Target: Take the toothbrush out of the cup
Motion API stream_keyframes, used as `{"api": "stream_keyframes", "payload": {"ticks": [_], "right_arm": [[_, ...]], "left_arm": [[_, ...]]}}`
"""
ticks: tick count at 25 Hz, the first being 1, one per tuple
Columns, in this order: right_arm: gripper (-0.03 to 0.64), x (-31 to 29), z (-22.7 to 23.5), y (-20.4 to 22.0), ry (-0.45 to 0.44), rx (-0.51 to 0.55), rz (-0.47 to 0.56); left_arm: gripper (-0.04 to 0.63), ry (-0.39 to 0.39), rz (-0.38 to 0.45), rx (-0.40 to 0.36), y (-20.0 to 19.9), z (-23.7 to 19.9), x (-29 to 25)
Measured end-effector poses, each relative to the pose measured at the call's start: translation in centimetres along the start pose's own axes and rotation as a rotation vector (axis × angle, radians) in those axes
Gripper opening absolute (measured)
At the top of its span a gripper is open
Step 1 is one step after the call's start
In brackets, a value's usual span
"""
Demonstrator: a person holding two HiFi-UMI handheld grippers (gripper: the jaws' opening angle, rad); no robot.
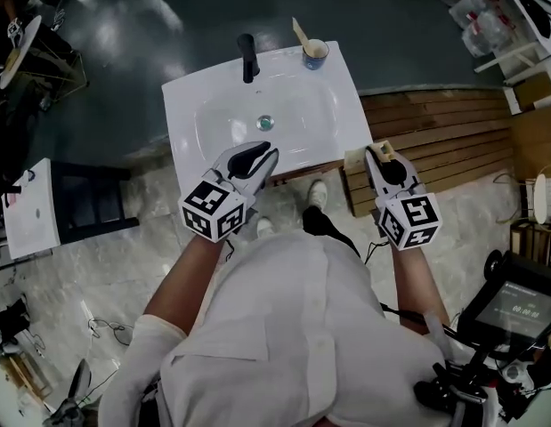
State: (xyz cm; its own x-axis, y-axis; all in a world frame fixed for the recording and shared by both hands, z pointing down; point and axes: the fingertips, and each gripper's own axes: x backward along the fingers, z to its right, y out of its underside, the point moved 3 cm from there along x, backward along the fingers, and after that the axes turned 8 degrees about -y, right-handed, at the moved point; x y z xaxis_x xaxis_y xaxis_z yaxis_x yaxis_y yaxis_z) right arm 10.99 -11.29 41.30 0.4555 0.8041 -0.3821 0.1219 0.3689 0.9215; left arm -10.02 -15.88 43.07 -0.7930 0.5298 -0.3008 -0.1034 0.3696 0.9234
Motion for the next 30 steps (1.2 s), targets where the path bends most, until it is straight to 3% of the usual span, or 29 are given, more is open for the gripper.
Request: {"api": "stream_keyframes", "payload": {"ticks": [6,14,30], "right_arm": [[0.040,0.8,5.5,-0.2,-0.017,-0.007,-0.002],[0.038,1.6,12.5,0.4,-0.016,-0.039,0.005],[0.037,1.6,22.7,1.5,-0.024,-0.052,-0.004]], "left_arm": [[0.100,-0.042,-0.003,0.050,-2.4,-1.2,-8.2],[0.142,-0.207,-0.004,0.089,-5.2,-5.8,-17.7],[0.167,-0.474,-0.003,0.185,-7.5,-15.4,-29.6]]}}
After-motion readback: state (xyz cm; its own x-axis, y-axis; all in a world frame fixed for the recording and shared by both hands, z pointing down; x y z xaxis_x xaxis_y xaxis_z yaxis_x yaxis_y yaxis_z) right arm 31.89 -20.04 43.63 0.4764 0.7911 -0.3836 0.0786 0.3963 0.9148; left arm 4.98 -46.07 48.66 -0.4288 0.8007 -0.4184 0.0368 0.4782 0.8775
